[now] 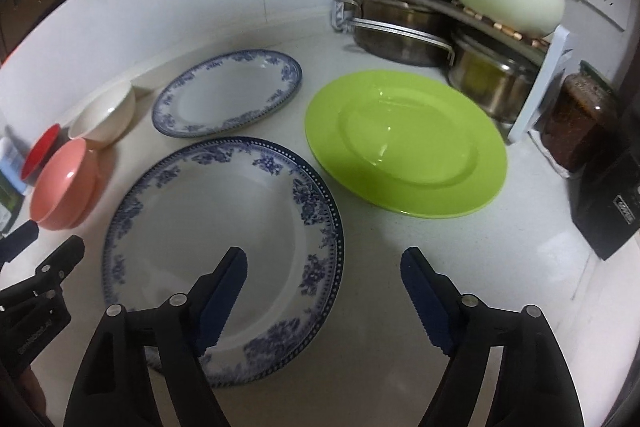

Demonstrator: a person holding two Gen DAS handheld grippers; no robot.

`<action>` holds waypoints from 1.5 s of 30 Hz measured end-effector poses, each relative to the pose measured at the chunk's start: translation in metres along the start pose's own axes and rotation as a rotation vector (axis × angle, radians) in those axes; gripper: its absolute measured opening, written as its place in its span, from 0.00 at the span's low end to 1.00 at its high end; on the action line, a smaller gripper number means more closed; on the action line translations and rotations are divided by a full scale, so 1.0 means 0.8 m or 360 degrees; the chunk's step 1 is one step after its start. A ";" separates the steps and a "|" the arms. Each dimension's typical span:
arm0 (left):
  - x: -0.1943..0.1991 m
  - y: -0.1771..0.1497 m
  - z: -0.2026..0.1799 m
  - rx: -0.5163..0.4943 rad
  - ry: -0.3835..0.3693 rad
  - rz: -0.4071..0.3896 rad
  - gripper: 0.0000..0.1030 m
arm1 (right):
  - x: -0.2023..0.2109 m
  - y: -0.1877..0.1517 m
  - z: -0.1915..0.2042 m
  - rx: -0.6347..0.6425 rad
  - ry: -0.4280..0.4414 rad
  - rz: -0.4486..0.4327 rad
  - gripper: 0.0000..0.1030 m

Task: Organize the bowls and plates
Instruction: 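Move both grippers toward the rim of the large blue-and-white plate, then close the left gripper on the plate rim while the right gripper also clamps the rim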

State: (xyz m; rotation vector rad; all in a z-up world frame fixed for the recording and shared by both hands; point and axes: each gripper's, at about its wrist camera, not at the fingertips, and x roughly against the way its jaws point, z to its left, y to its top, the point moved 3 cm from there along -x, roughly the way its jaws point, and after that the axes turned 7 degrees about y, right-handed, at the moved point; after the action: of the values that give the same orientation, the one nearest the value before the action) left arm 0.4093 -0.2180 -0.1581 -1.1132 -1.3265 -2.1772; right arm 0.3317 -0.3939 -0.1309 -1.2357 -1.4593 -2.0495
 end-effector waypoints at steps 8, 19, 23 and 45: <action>-0.035 0.005 -0.013 -0.0006 -0.0052 0.0098 0.63 | -0.028 0.010 -0.005 0.0003 0.0002 0.0038 0.69; -0.052 0.014 -0.019 -0.0001 -0.0113 0.0144 0.56 | -0.047 0.014 -0.009 -0.0024 0.0033 0.0096 0.59; -0.054 0.015 -0.019 0.0007 -0.0123 0.0146 0.54 | -0.051 0.016 -0.010 -0.0032 0.0052 0.0106 0.55; -0.065 0.016 -0.026 0.0006 -0.0223 0.0204 0.36 | -0.066 0.014 -0.012 -0.0066 0.0102 0.0173 0.35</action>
State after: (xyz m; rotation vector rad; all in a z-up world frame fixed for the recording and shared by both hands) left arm 0.4411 -0.2473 -0.1959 -1.3326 -1.2769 -2.0366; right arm 0.3646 -0.4177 -0.1675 -1.2256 -1.2985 -2.0373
